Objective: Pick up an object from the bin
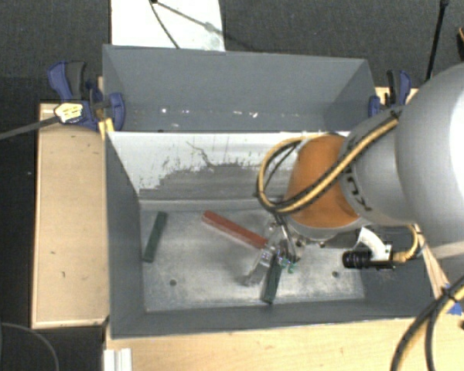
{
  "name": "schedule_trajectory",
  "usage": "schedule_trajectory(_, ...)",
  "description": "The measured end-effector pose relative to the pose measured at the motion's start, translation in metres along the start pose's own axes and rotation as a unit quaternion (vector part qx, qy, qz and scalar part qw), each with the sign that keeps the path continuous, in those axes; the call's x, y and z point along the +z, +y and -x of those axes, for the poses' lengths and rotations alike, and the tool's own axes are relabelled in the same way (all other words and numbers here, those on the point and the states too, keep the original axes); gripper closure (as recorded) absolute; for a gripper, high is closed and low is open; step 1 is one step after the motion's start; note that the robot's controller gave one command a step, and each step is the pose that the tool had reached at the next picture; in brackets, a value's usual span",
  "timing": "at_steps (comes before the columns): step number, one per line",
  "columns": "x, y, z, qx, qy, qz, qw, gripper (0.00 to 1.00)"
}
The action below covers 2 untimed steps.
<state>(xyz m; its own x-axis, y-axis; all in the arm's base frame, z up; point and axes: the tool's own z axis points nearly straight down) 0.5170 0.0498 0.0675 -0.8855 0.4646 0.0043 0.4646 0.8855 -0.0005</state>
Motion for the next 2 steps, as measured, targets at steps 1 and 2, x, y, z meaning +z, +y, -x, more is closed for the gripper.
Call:
schedule_trajectory(1,-0.034,0.043,-0.007,0.076,-0.0037,0.002,0.9971,0.0)
schedule_trajectory(2,-0.051,0.077,-0.014,0.184,-0.0032,0.002,0.9829,0.0)
